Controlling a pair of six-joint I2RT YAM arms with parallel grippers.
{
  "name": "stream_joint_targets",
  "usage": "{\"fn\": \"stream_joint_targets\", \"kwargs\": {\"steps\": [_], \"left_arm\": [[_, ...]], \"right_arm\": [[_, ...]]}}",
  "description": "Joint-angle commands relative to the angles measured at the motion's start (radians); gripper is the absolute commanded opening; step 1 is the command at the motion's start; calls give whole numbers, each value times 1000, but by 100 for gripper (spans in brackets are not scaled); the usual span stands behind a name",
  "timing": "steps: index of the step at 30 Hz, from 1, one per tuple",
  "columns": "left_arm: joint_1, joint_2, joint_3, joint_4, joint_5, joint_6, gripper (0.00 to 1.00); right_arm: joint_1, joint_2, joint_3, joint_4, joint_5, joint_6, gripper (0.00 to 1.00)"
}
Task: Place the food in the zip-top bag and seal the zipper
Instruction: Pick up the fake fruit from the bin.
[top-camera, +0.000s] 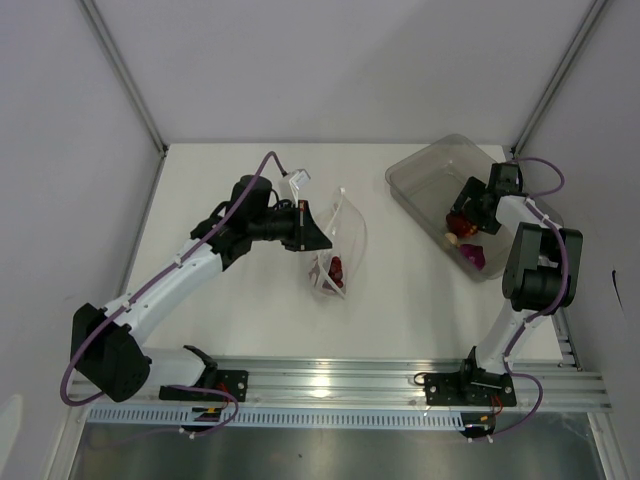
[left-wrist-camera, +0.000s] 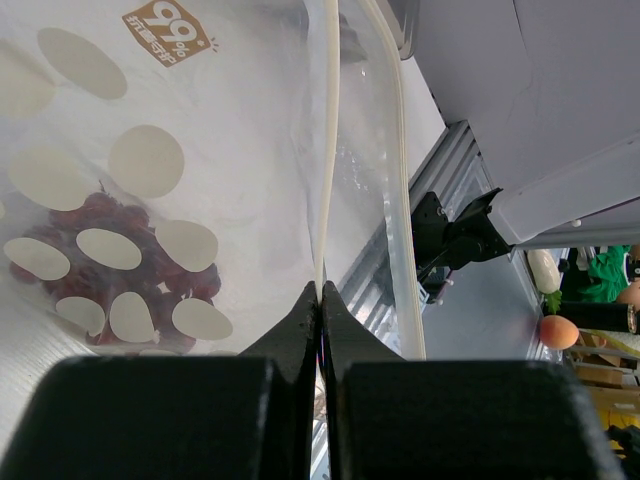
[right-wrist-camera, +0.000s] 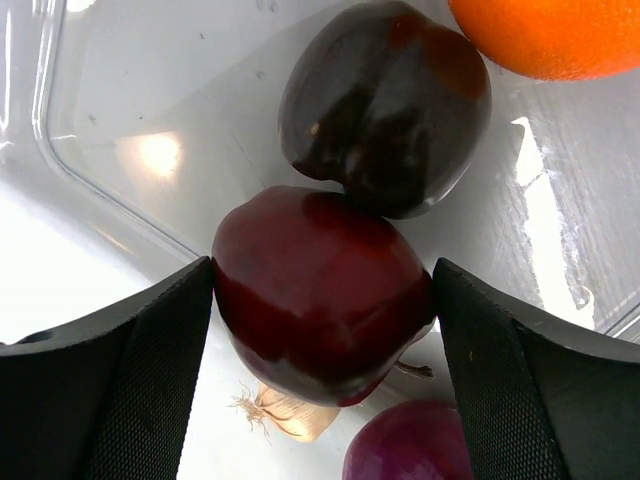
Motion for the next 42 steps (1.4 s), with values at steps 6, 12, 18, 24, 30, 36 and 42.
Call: {"fn": "stream_joint_targets", "kwargs": {"steps": [6, 12, 18, 24, 30, 36, 42], "left_arm": [[8, -1, 4, 20, 14, -4, 1], [8, -1, 0, 20, 10, -10, 1], [8, 5, -5, 23, 10, -18, 1], [8, 5, -2, 17, 3, -16, 0], [8, 18, 12, 13, 2, -18, 1], [8, 47, 55, 10, 10, -22, 0], [8, 94, 107, 6, 29, -36, 0]], "right_arm": [[-6, -27, 33, 20, -18, 7, 74], [-6, -80, 41, -8, -32, 18, 67], [-6, -123, 33, -18, -40, 16, 60], [-6, -146, 38, -34, -50, 19, 56], [9, -230, 33, -54, -113, 50, 53], [63, -374, 43, -120, -138, 47, 53], [154, -529, 38, -201, -171, 47, 53]]}}
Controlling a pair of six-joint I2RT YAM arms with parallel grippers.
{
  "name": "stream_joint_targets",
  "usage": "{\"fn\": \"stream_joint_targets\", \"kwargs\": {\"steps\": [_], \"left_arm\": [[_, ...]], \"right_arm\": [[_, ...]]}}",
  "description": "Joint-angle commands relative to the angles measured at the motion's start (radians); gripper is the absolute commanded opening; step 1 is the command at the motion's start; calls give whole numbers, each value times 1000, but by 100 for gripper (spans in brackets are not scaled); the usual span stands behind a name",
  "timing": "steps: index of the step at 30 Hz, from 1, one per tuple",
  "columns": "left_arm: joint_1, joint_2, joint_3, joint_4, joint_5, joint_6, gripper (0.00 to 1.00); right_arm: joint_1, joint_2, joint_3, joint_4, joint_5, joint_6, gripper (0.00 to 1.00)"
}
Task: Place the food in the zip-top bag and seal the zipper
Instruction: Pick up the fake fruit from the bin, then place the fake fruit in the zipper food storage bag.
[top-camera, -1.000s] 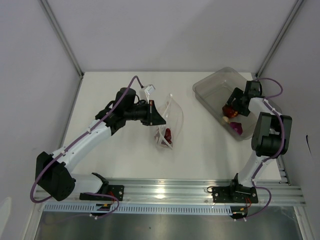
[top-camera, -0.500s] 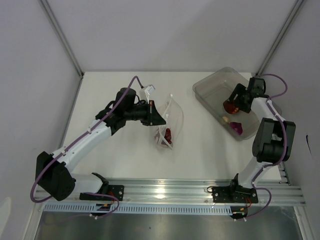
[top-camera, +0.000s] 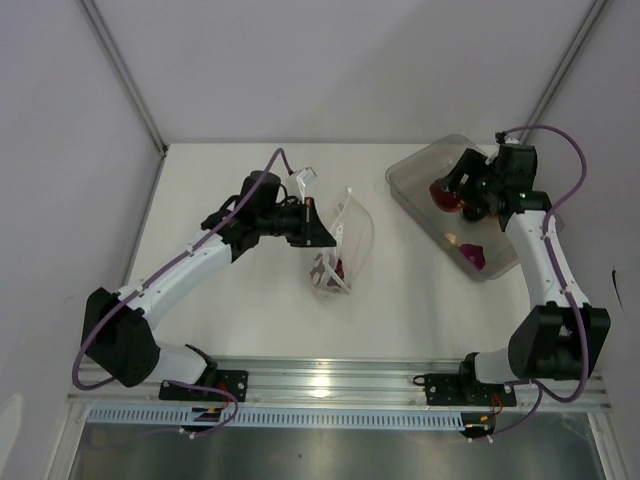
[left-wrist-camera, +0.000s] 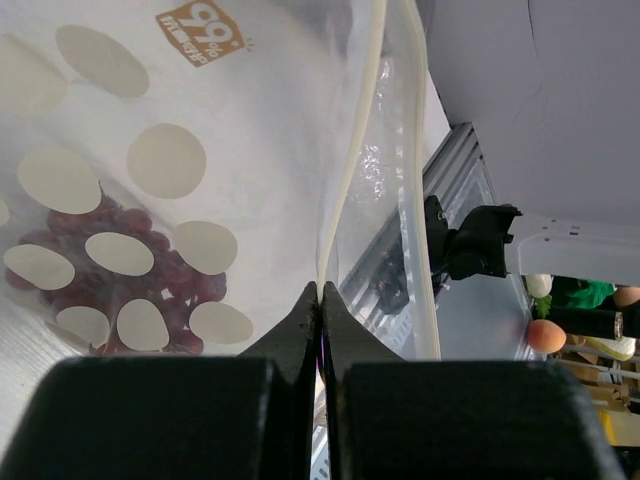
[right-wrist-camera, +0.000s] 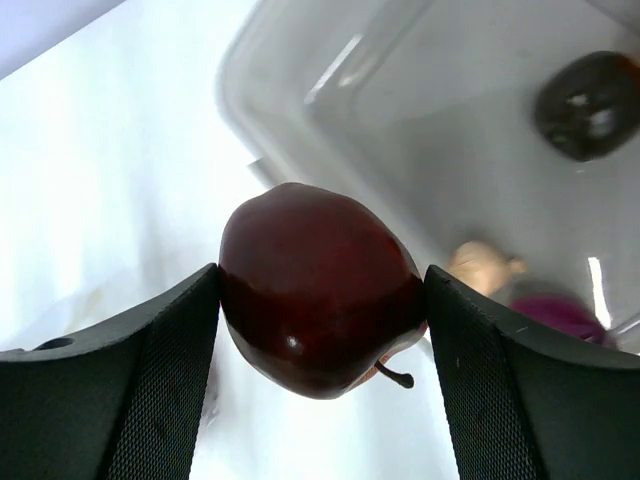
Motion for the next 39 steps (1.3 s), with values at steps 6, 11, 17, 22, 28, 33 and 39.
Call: {"fn": "stream_joint_targets", "kwargs": {"steps": [6, 11, 17, 22, 28, 33, 39], "left_arm": [[8, 53, 123, -12, 26, -17, 1], [8, 57, 135, -35, 21, -20, 1], [8, 46, 135, -61, 5, -15, 1], [8, 37, 146, -75, 0, -17, 1], [8, 6, 137, -92, -12, -17, 1], [8, -45, 118, -101, -40, -21, 1], [5, -74, 112, -92, -23, -43, 0]], "right_arm": [[246, -223, 29, -107, -17, 23, 53], [389, -309, 14, -107, -17, 74, 53], [555, -329, 3, -91, 44, 114, 52], [668, -299, -17, -47, 77, 137, 52], [747, -225, -23, -39, 162, 131, 52], [797, -174, -9, -88, 282, 129, 52], [846, -130, 0, -104, 365, 120, 53]]}}
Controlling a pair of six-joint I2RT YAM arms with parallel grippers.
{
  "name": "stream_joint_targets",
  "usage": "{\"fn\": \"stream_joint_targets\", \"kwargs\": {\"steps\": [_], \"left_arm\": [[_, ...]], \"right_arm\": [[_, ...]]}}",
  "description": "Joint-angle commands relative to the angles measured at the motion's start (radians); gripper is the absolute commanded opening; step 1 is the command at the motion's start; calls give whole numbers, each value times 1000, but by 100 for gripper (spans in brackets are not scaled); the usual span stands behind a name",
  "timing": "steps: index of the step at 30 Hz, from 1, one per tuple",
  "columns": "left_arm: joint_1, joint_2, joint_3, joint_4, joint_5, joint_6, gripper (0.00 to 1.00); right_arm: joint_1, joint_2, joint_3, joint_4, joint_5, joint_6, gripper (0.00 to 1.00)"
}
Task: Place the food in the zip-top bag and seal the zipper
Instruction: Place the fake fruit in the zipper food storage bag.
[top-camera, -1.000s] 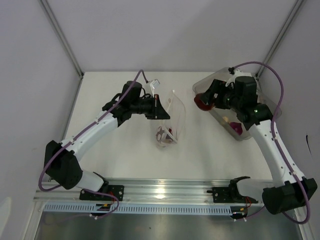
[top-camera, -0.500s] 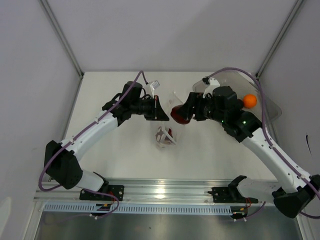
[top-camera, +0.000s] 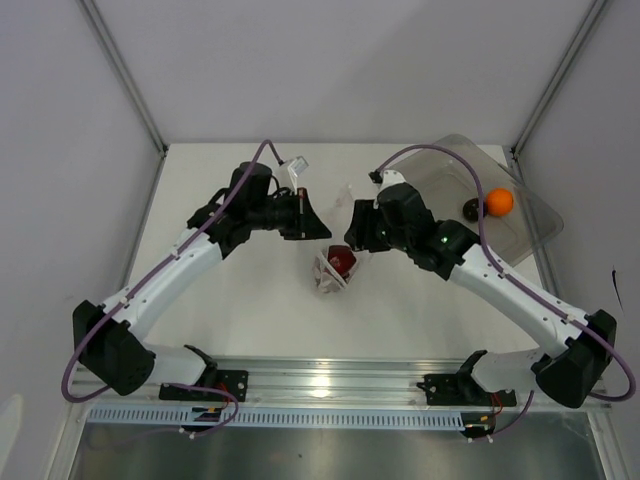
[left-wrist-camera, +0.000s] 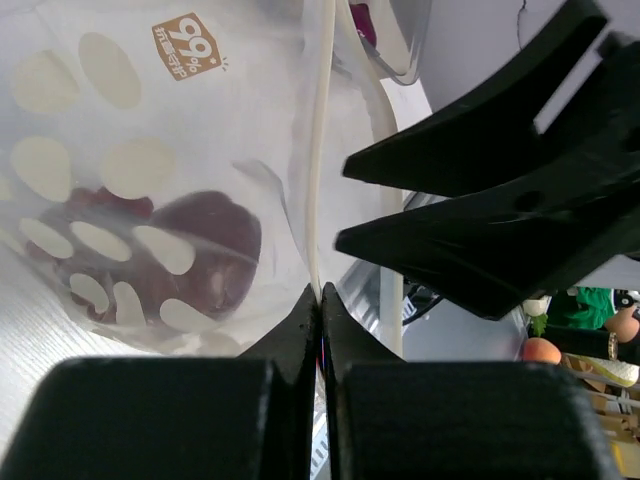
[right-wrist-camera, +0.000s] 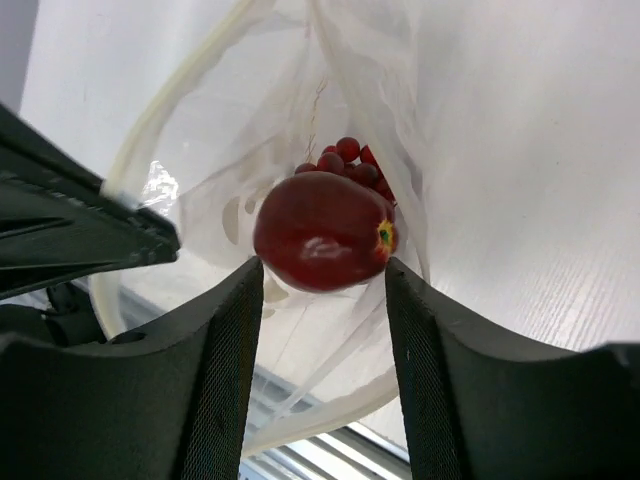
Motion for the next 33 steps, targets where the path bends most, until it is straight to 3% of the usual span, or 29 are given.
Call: {"fn": "stream_joint_targets", "kwargs": {"steps": [1, 3, 7, 16, 20, 25, 30, 33], "left_arm": [[-5, -39, 14, 32, 33, -41, 1], [-14, -38, 14, 39, 35, -43, 1], [-17, -44, 15, 20, 11, -26, 0], [-15, -48, -12, 25, 6, -12, 1], [-15, -53, -20, 23, -2, 3, 1], [-17, -62, -17, 16, -9, 26, 1], [-17, -68, -15, 20, 1, 44, 1], [-15, -65, -14, 26, 13, 52, 1]], "right_arm": [[24, 21, 26, 13, 79, -3, 53], [30, 45, 36, 25, 77, -7, 54], [33, 68, 86, -15, 100, -10, 67], [-22, -33, 157, -99, 138, -52, 70], [-145, -103, 149, -116, 106, -72, 72], [-436, -134, 125, -154, 28, -81, 79], [-700, -85, 66, -173, -54, -66, 90], [-787, -36, 10, -153, -148, -46, 95]]}}
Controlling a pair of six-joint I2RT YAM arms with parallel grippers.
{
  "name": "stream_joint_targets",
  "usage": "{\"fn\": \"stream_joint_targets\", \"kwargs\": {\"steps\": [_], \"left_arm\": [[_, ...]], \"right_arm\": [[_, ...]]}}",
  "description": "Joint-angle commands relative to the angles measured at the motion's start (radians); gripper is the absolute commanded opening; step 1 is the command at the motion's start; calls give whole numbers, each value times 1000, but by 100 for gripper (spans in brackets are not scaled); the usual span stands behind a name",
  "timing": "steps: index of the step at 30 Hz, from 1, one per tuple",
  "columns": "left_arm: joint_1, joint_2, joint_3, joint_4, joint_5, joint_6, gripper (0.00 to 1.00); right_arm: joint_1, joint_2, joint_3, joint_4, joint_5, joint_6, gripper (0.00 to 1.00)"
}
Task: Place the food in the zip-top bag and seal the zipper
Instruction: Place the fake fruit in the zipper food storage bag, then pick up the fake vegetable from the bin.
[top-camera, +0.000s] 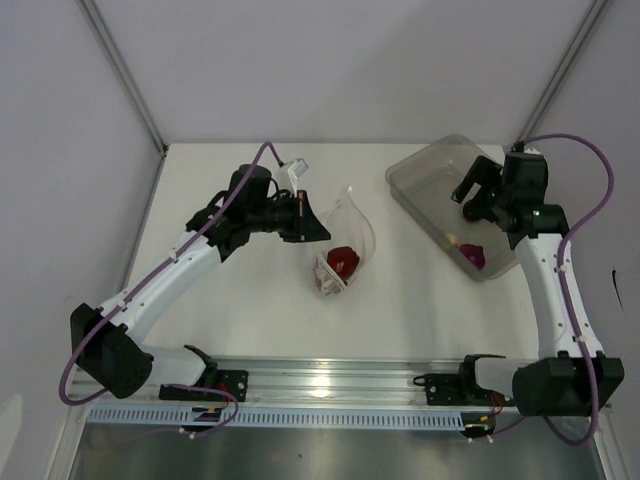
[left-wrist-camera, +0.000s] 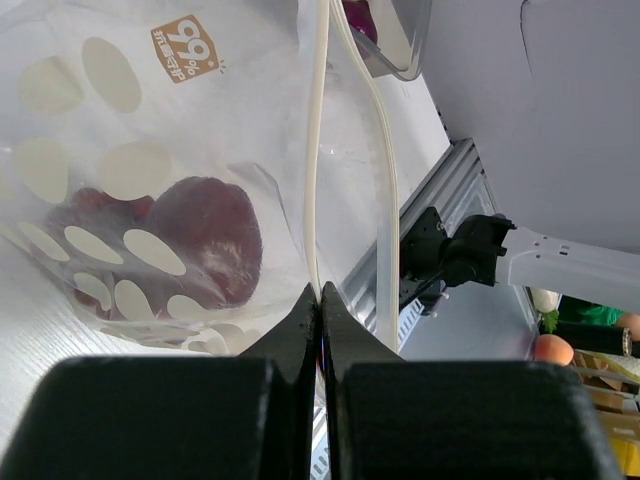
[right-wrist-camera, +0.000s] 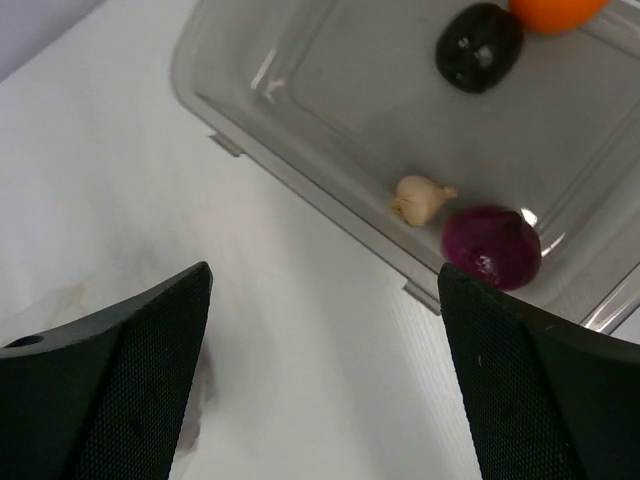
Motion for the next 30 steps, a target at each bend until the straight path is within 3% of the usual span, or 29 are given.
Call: {"fn": "stream_joint_targets", "kwargs": {"steps": [1, 13, 30], "left_arm": [[-4, -33, 1, 25, 31, 32, 1], [-4, -17, -19, 77, 80, 35, 1], [10, -10, -41, 105, 106, 35, 1]], "right_arm": [[-124, 63, -70, -12, -140, 22, 96], [-270, 264, -200, 83, -149, 16, 99], [-276, 417, -251, 137, -100, 15, 99]]}}
